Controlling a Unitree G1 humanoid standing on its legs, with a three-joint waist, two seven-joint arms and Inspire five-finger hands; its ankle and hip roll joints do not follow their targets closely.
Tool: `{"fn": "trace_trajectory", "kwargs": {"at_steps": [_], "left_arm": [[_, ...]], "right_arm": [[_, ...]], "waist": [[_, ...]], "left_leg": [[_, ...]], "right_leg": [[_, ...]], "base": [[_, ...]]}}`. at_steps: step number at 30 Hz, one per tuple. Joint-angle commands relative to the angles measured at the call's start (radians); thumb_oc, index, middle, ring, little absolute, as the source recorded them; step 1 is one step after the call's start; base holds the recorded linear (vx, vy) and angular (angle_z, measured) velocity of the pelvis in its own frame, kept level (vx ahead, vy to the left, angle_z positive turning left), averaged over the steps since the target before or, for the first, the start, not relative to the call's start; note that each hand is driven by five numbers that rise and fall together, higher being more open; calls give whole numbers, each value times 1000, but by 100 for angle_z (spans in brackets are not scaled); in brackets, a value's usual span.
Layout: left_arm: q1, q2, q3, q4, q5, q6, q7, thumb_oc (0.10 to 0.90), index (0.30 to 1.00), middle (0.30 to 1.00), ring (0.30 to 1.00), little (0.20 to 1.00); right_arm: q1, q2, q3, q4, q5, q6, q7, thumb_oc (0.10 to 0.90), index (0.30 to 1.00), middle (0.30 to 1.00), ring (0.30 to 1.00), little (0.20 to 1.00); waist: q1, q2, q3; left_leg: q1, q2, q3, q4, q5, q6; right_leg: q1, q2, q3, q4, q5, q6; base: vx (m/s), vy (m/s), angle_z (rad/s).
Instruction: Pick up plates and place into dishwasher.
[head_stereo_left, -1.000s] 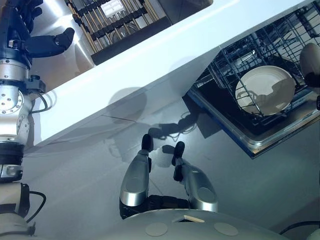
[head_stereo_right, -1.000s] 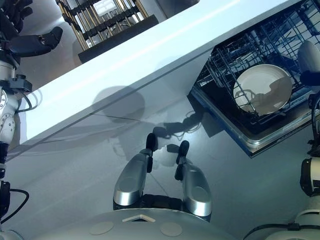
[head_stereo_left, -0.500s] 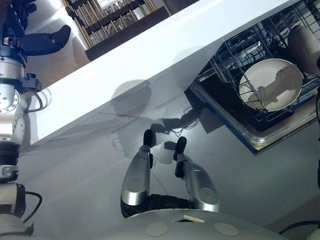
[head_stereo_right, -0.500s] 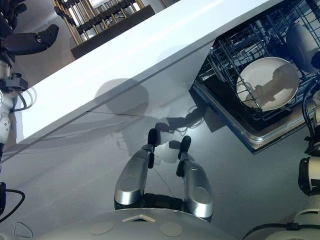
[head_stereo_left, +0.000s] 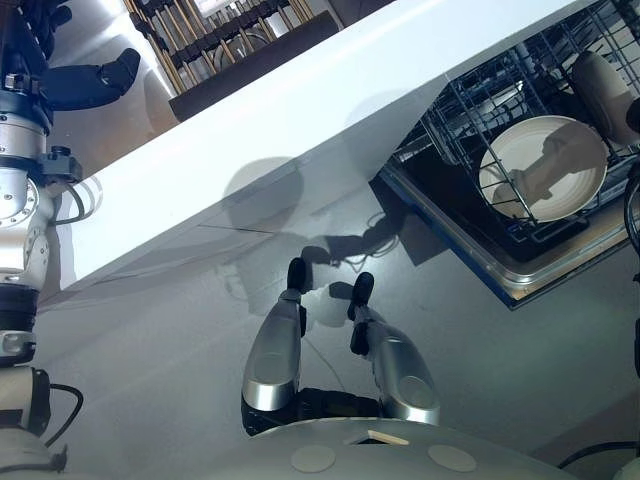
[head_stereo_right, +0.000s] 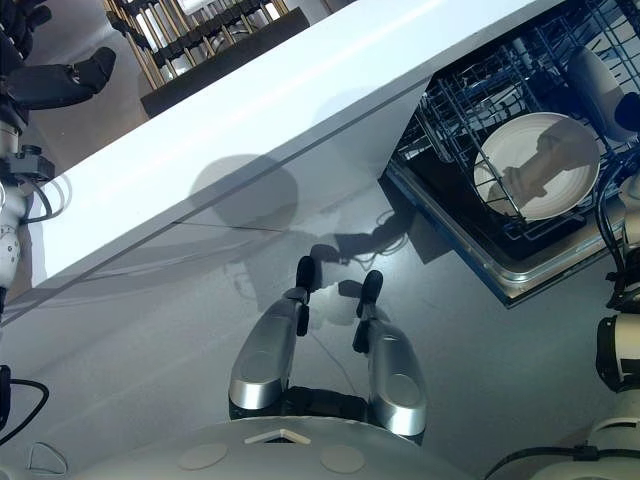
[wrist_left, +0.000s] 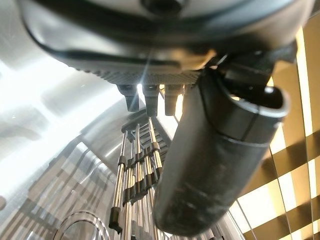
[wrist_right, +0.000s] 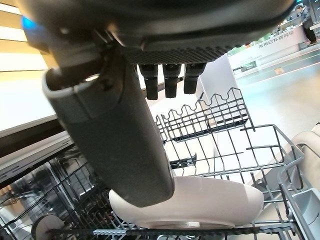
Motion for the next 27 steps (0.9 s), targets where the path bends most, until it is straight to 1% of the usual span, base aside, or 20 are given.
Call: {"fn": "trace_trajectory", "kwargs": {"at_steps": [1, 5, 6, 7, 9, 10, 12, 13, 15, 19, 24, 27], "left_arm": [[22, -85, 42, -24, -9, -133, 56, 800, 900, 900, 900, 900], [51, -94, 59, -40, -3, -137, 53, 800, 900, 900, 900, 900], [59, -96, 63, -44, 0, -139, 54, 800, 900, 900, 900, 900], [80, -102, 75, -55, 0, -139, 55, 800, 900, 900, 900, 900], [96, -110, 86, -61, 6, -141, 54, 800, 900, 900, 900, 900], [120, -118, 99, -65, 7, -149, 52, 800, 900, 900, 900, 900], [136, -129, 109, -72, 15, -150, 51, 800, 900, 900, 900, 900], [151, -140, 119, -78, 20, -149, 49, 800, 900, 900, 900, 900], [171, -161, 130, -89, 27, -148, 47, 800, 900, 900, 900, 900], [183, -186, 133, -86, 37, -147, 37, 800, 900, 900, 900, 900], [189, -207, 126, -82, 47, -150, 31, 800, 900, 900, 900, 900], [192, -214, 126, -88, 49, -142, 23, 800, 900, 900, 900, 900]], "right_arm": [[-24, -103, -8, -99, -1, -61, -41, 800, 900, 900, 900, 900], [20, -96, -41, -122, 15, -80, -45, 800, 900, 900, 900, 900], [29, -95, -49, -128, 25, -83, -46, 800, 900, 900, 900, 900], [60, -89, -77, -150, 30, -91, -46, 800, 900, 900, 900, 900], [87, -82, -103, -172, 29, -108, -51, 800, 900, 900, 900, 900], [122, -73, -135, -202, 30, -125, -55, 800, 900, 900, 900, 900], [153, -61, -164, -226, 24, -142, -66, 800, 900, 900, 900, 900], [180, -52, -190, -247, 14, -150, -66, 800, 900, 900, 900, 900], [234, -42, -244, -286, 2, -167, -79, 800, 900, 900, 900, 900], [290, -41, -304, -314, -15, -168, -78, 800, 900, 900, 900, 900], [315, -48, -326, -320, -24, -157, -61, 800, 900, 900, 900, 900], [329, -47, -336, -325, -10, -166, -43, 800, 900, 900, 900, 900]], "waist": [[-24, -5, -64], [-24, -4, -78], [-25, -5, -83], [-26, -7, -92], [-29, -8, -103], [-33, -10, -115], [-35, -12, -125], [-38, -14, -137], [-46, -17, -165], [-53, -24, -202], [-57, -28, -231], [-60, -28, -247]], "left_leg": [[-133, -64, 20, 51, 1, -3], [-118, -71, 14, 50, -5, -1], [-119, -72, 13, 47, 1, 0], [-108, -74, 13, 49, -10, 0], [-99, -75, 14, 40, -6, 3], [-85, -76, 15, 36, -12, 5], [-70, -78, 17, 32, -20, 7], [-51, -79, 20, 28, -34, 10], [-28, -81, 30, 11, -38, 13], [8, -91, 31, 14, -65, 20], [45, -103, 28, 27, -95, 28], [63, -110, 23, 41, -117, 39]], "right_leg": [[-14, 35, -64, 93, -118, 40], [-7, 32, -59, 94, -120, 42], [-9, 31, -60, 93, -116, 42], [2, 29, -55, 95, -125, 42], [6, 27, -52, 92, -125, 41], [13, 25, -48, 92, -129, 40], [23, 22, -46, 91, -136, 41], [34, 20, -44, 90, -146, 42], [49, 14, -46, 75, -146, 42], [75, 3, -41, 63, -155, 43], [98, -8, -37, 65, -164, 46], [103, -13, -29, 84, -177, 43]], "base": [[-11, 48, 1], [-3, 58, 2], [-4, 99, 1], [-7, 106, 0], [-7, 102, 0], [-7, 83, -2], [13, 96, -4], [7, 111, -3], [-4, 134, 0], [12, 116, 1], [26, 99, -2], [28, 112, -1]]}}
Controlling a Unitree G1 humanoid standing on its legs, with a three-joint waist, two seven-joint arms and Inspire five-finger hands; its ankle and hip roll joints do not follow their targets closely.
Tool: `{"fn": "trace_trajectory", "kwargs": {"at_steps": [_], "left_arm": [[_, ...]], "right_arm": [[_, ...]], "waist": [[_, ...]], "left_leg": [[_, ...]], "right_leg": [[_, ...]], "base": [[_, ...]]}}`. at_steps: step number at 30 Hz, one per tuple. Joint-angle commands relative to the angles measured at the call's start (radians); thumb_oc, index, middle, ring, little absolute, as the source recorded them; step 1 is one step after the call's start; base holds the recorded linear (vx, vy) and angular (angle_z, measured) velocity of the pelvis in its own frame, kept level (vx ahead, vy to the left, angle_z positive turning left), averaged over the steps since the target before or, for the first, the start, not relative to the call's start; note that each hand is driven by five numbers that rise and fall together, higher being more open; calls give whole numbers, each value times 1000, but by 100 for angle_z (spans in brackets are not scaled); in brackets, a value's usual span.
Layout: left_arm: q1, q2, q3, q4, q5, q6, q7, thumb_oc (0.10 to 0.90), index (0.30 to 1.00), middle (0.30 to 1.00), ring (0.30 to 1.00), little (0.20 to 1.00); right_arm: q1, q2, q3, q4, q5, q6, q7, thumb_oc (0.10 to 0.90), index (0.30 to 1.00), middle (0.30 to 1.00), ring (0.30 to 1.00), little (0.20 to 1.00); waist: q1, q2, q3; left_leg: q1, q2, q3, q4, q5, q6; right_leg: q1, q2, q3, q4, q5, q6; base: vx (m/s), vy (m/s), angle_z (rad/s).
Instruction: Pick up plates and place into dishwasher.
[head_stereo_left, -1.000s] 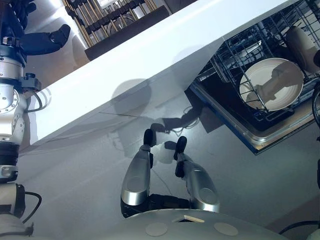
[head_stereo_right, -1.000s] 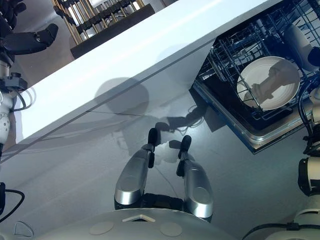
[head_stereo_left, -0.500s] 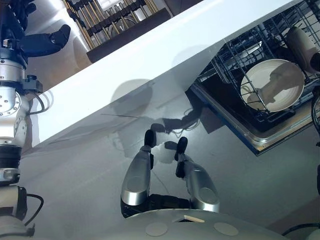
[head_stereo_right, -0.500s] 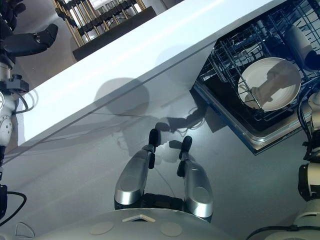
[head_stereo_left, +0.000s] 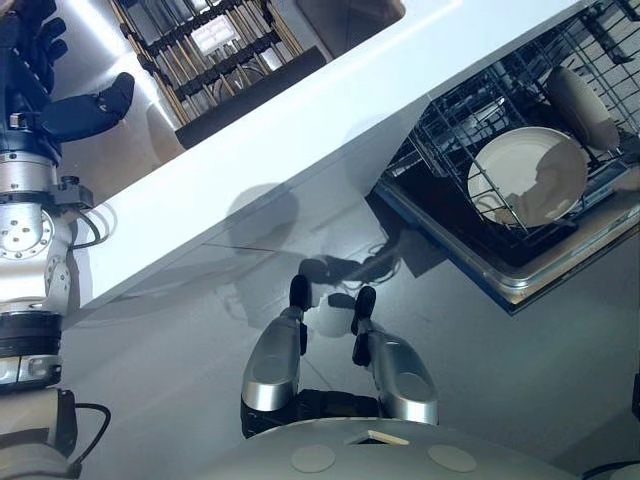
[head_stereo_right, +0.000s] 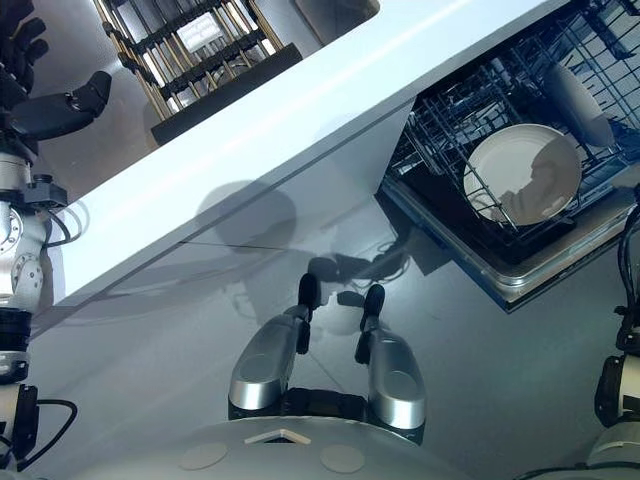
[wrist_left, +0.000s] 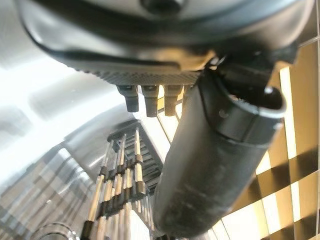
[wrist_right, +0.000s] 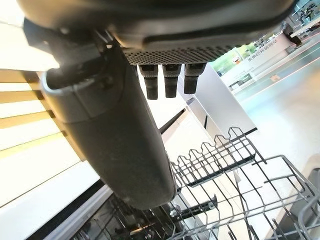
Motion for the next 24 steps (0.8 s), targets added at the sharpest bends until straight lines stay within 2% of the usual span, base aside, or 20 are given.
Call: {"fn": "trace_trajectory", "kwargs": {"at_steps": [1, 11, 17, 20, 24], "left_arm": [[68, -53, 1, -31, 15, -114, 18, 800, 900, 900, 900, 900], [42, -66, -26, -18, 35, -104, 5, 800, 900, 900, 900, 900], [47, -77, -17, -18, 35, -98, -5, 800, 900, 900, 900, 900], [54, -86, -15, -17, 24, -106, -9, 800, 900, 900, 900, 900], [89, -108, 4, -28, 29, -128, -8, 800, 900, 900, 900, 900]], "right_arm": [[70, -86, -2, -101, -9, -74, -35, 800, 900, 900, 900, 900], [105, -33, -26, -173, 34, -115, -50, 800, 900, 900, 900, 900], [129, 2, -66, -206, 107, -108, -42, 800, 900, 900, 900, 900], [158, 32, -93, -204, 149, -75, -38, 800, 900, 900, 900, 900], [238, 82, -144, -187, 142, -53, -58, 800, 900, 900, 900, 900]], "waist": [[-15, -31, -250], [-41, -24, -316], [-54, -20, -351], [-63, -15, -365], [-78, -10, -369]], "left_leg": [[-82, -78, 21, 124, -135, 28], [17, -86, 31, 38, -148, 60], [60, -86, 50, -1, -155, 70], [80, -87, 58, -26, -156, 75], [95, -86, 71, -40, -157, 82]], "right_leg": [[-16, 19, -26, 114, -172, 26], [-4, 18, 7, 165, -207, 43], [5, 16, 20, 166, -211, 57], [5, 16, 28, 165, -210, 65], [2, 16, 40, 170, -210, 71]], "base": [[23, 107, 0], [53, 119, -4], [79, 101, -4], [91, 112, -3], [85, 84, -5]]}}
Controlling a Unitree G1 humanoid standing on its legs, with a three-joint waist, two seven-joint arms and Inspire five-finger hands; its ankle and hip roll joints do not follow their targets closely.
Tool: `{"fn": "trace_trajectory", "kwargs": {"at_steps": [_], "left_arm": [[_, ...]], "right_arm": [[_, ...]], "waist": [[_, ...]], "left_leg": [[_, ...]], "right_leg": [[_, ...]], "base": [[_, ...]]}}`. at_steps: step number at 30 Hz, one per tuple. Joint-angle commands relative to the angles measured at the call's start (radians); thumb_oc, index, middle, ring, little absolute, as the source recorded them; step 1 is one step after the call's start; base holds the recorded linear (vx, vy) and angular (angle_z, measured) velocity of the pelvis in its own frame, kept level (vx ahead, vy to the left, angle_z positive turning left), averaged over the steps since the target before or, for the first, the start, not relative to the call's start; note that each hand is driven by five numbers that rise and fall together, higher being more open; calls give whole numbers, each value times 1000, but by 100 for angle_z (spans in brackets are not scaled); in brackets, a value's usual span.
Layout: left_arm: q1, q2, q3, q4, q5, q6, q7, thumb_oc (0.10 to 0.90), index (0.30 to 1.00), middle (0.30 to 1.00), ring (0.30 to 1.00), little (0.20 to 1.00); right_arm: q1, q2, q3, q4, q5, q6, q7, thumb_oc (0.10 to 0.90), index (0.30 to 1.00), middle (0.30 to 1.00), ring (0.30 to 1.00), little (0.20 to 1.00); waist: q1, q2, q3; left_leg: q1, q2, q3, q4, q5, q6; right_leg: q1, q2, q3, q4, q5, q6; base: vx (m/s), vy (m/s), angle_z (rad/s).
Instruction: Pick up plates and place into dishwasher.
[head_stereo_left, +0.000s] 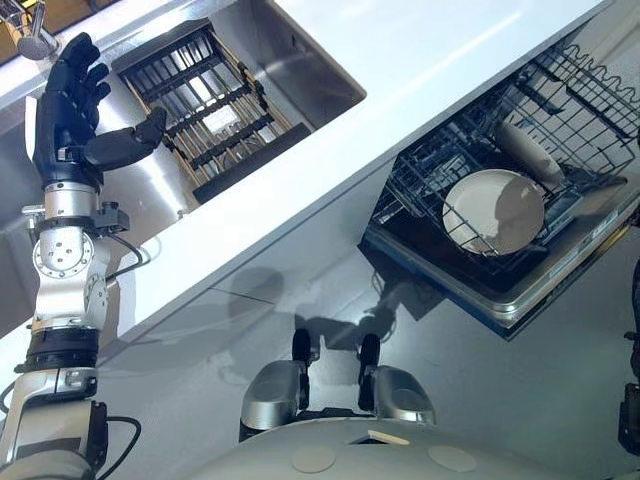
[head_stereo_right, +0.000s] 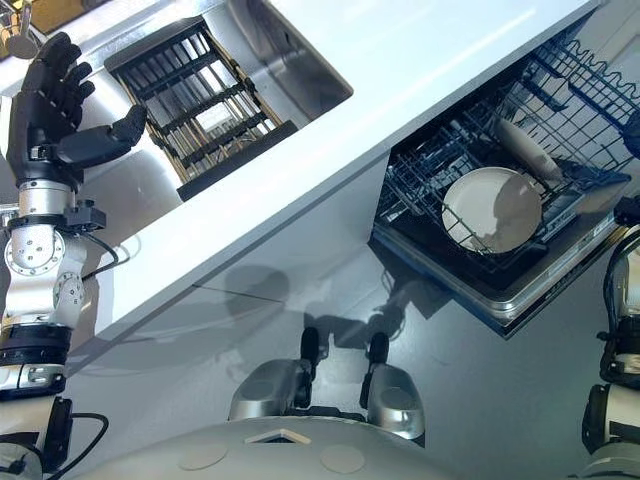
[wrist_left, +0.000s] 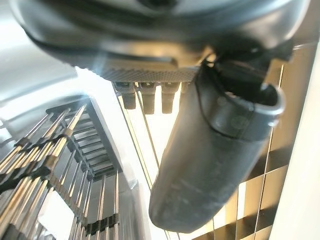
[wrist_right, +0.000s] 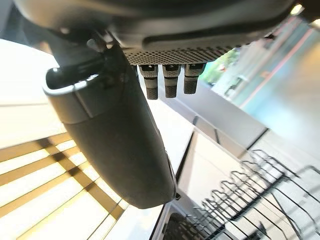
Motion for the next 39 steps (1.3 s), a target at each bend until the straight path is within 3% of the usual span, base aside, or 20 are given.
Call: {"fn": "trace_trajectory", "kwargs": {"at_steps": [1, 5, 12, 17, 20, 24, 25, 28, 33, 39], "left_arm": [[23, 26, 17, -25, 14, -133, 7, 800, 900, 900, 900, 900], [51, 6, 33, -42, 21, -156, 15, 800, 900, 900, 900, 900], [42, -11, 20, -68, 23, -201, 76, 800, 900, 900, 900, 900], [12, -9, 10, -92, 23, -201, 139, 800, 900, 900, 900, 900], [-3, -11, 4, -105, 35, -197, 165, 800, 900, 900, 900, 900], [-17, -15, 10, -138, 47, -184, 182, 800, 900, 900, 900, 900], [-22, -17, 18, -135, 46, -188, 179, 800, 900, 900, 900, 900], [-49, -15, 26, -141, 26, -200, 190, 800, 900, 900, 900, 900], [-91, -3, 39, -171, -80, -237, 187, 800, 900, 900, 900, 900], [-112, -66, 61, -260, -351, -218, 61, 800, 900, 900, 900, 900]], "right_arm": [[63, -29, -78, -18, 22, -23, -70, 800, 900, 900, 900, 900], [122, 16, -128, 42, 51, 9, -117, 800, 900, 900, 900, 900], [156, 54, -188, 234, 150, -15, -259, 800, 900, 900, 900, 900], [150, 92, -188, 343, 227, -27, -230, 800, 900, 900, 900, 900], [150, 137, -171, 359, 365, -58, -120, 800, 900, 900, 900, 900], [154, 230, -160, 337, 793, -73, 292, 800, 900, 900, 900, 900], [158, 255, -156, 346, 887, -39, 403, 800, 900, 900, 900, 900], [152, 286, -130, 394, 965, -14, 569, 800, 900, 900, 900, 900], [110, 294, -85, 461, 1057, -16, 668, 800, 900, 900, 900, 900], [28, 331, -54, 452, 1137, -67, 643, 800, 900, 900, 900, 900]], "waist": [[-29, -5, -167], [-38, 0, -163], [-61, 19, -101], [-68, 31, -46], [-70, 32, -20], [-70, 29, 4], [-69, 27, 9], [-64, 28, 24], [-48, 41, 49], [-20, 50, 96]], "left_leg": [[8, -58, 44, 41, -144, 44], [10, -59, 52, 39, -147, 49], [-34, -58, 59, 39, -141, 55], [-95, -60, 63, 56, -132, 62], [-130, -57, 70, 79, -131, 66], [-172, -60, 69, 106, -129, 69], [-183, -60, 67, 113, -128, 69], [-218, -62, 63, 136, -123, 70], [-268, -66, 50, 181, -122, 69], [-367, -75, 38, 320, -155, 77]], "right_leg": [[-41, 37, -5, 183, -189, 41], [-48, 38, 4, 184, -187, 42], [-119, 45, 32, 197, -174, 45], [-184, 55, 61, 209, -159, 44], [-218, 58, 71, 225, -152, 40], [-252, 59, 77, 237, -144, 35], [-261, 59, 77, 242, -143, 34], [-292, 55, 78, 259, -141, 30], [-334, 50, 70, 294, -144, 19], [-409, 38, 51, 410, -175, -12]], "base": [[99, 79, -8], [98, 68, -7], [-12, 60, -9], [-74, 31, -11], [-50, -12, -12], [-38, -30, -4], [-31, -37, -2], [-40, -29, -2], [-7, -3, 1], [-80, -23, 6]]}}
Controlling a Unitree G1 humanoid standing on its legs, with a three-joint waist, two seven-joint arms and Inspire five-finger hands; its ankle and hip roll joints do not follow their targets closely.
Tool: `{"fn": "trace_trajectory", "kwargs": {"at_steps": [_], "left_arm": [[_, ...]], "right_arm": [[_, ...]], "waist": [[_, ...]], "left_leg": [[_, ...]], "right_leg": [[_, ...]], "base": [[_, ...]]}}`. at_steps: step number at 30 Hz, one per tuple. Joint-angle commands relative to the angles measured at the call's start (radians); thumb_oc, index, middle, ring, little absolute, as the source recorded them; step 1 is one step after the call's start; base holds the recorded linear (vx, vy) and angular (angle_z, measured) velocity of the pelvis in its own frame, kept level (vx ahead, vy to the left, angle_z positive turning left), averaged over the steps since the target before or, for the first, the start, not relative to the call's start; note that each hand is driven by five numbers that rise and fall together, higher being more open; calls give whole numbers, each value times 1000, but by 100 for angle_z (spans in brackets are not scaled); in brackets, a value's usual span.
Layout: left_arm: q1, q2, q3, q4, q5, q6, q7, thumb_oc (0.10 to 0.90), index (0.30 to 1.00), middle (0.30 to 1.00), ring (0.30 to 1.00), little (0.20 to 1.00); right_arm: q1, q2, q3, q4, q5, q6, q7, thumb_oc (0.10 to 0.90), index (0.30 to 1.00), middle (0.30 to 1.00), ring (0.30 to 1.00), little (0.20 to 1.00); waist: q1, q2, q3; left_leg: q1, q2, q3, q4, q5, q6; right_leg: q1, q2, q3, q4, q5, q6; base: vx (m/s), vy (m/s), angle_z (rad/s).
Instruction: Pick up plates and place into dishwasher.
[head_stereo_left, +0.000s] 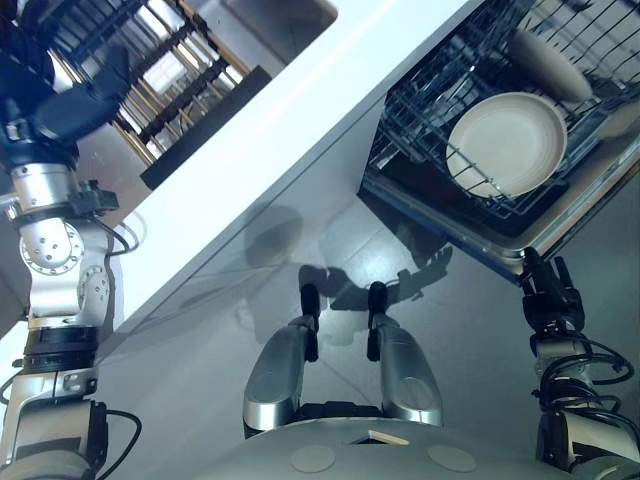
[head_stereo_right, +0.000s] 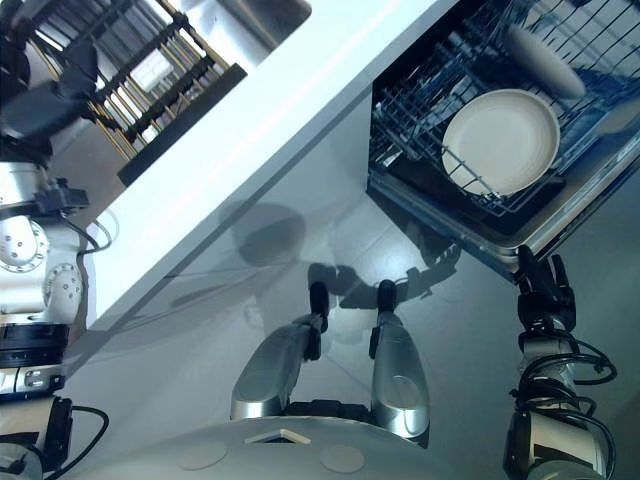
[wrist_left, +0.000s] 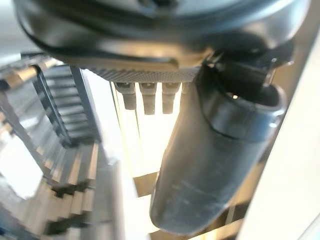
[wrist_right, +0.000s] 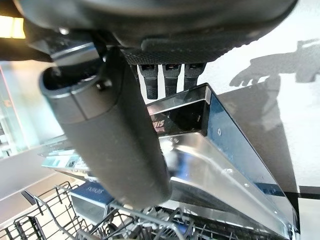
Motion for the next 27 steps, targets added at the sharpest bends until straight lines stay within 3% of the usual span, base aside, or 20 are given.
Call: {"fn": "trace_trajectory", "kwargs": {"at_steps": [1, 7, 12, 17, 19, 27], "left_arm": [[-56, -80, 18, -52, -113, -113, -49, 800, 900, 900, 900, 900], [-60, -106, -5, -103, -61, -75, -4, 800, 900, 900, 900, 900], [-36, -121, 9, -115, -17, -75, 22, 800, 900, 900, 900, 900], [-7, -88, 56, -127, -15, -87, 29, 800, 900, 900, 900, 900], [-9, -72, 62, -124, -14, -89, 30, 800, 900, 900, 900, 900], [-34, -15, 45, -106, -34, -62, 50, 800, 900, 900, 900, 900]], "right_arm": [[-60, -17, 16, -55, 93, -103, -17, 800, 900, 900, 900, 900], [-87, 6, 12, -88, 185, -144, -41, 800, 900, 900, 900, 900], [-85, 27, 23, -166, 252, -129, 131, 800, 900, 900, 900, 900], [-102, 34, 80, -307, 289, 9, 414, 800, 900, 900, 900, 900], [-112, 33, 117, -345, 281, 41, 480, 800, 900, 900, 900, 900], [-233, 38, 350, -671, 226, 141, 533, 800, 900, 900, 900, 900]], "waist": [[9, 12, -11], [24, 16, -6], [27, 23, -6], [37, 29, -2], [41, 27, -6], [56, 22, 3]], "left_leg": [[-77, -78, -12, 154, -129, 64], [-172, -104, -15, 397, -246, 75], [-256, -115, -13, 522, -290, 83], [-334, -121, -5, 606, -307, 87], [-339, -125, -13, 629, -335, 85], [-366, -122, -13, 656, -331, 79]], "right_leg": [[-115, 43, -25, 295, -194, -27], [-201, 5, -67, 554, -307, -74], [-299, -17, -70, 708, -368, -102], [-378, -26, -70, 791, -391, -114], [-385, -23, -57, 813, -415, -107], [-410, -29, -51, 823, -405, -105]], "base": [[-74, -26, 7], [-3, -1, 11], [-19, 34, 13], [-17, 47, -3], [27, 13, -14], [-22, 9, -23]]}}
